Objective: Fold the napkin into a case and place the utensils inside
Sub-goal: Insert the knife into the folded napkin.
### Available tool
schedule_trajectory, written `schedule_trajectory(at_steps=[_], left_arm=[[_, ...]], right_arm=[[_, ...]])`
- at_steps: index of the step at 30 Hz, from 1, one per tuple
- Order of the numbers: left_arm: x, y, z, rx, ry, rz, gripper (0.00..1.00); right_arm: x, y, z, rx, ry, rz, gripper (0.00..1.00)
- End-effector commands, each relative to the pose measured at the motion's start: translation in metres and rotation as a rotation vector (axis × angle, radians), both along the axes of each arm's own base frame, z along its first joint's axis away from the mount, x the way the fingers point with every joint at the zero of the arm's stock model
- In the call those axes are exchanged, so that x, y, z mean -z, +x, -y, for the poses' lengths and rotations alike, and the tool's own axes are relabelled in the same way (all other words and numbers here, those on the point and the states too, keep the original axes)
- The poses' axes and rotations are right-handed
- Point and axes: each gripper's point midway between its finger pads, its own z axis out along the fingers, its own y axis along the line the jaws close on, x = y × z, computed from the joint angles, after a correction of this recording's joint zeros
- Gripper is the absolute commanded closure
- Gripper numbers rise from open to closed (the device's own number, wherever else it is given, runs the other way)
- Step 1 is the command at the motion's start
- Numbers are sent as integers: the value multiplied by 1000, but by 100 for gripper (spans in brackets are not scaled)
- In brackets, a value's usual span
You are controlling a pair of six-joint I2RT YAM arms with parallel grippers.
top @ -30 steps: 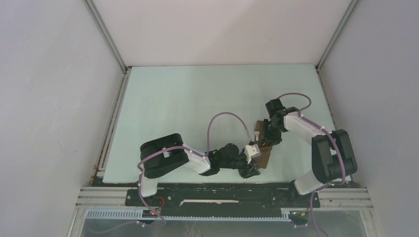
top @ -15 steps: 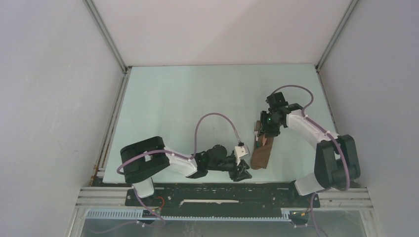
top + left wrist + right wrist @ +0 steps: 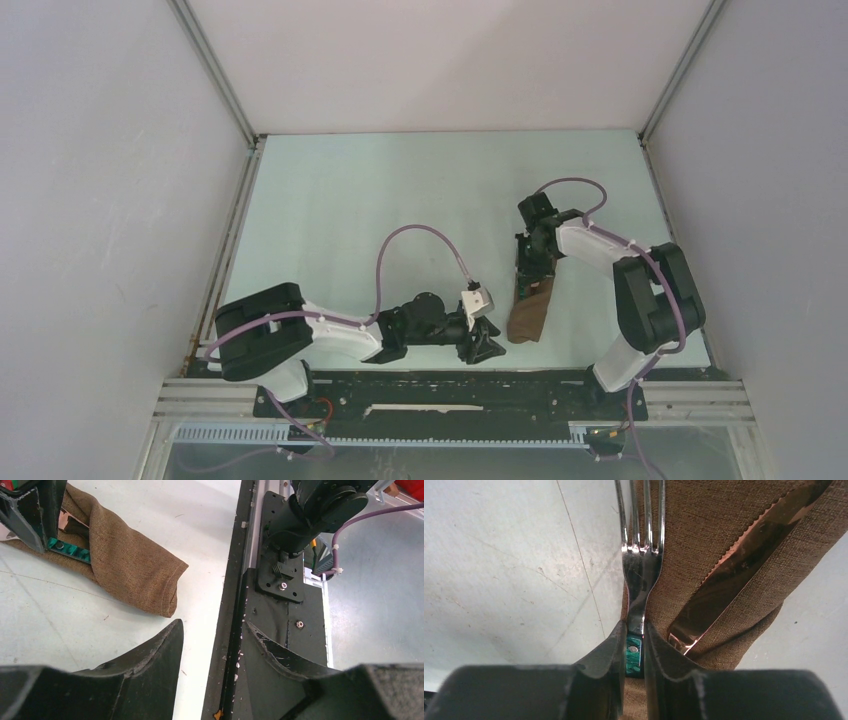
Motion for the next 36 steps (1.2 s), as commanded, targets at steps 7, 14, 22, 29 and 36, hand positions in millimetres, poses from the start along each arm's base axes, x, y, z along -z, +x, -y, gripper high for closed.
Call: schedule_trajectory(at_steps=[7,14,22,29,36], left_arm=[[-21,6,3,-21,-59,28,46],[-21,5,5,-11,-59,24,46],[-18,3,7,-2,-53,14,46],[-18,2,8,4,-52,8,46],[-33,5,2,-23,-80,14,45]], right_arm=[[-13,18,-2,43,-10,60,89],[-20,15,8,100,-38,74,90],[-18,15,18,161,-46,95,92],[-11,18,22,165,-56,83,83],[-31,13,18,125,-32,111,57]])
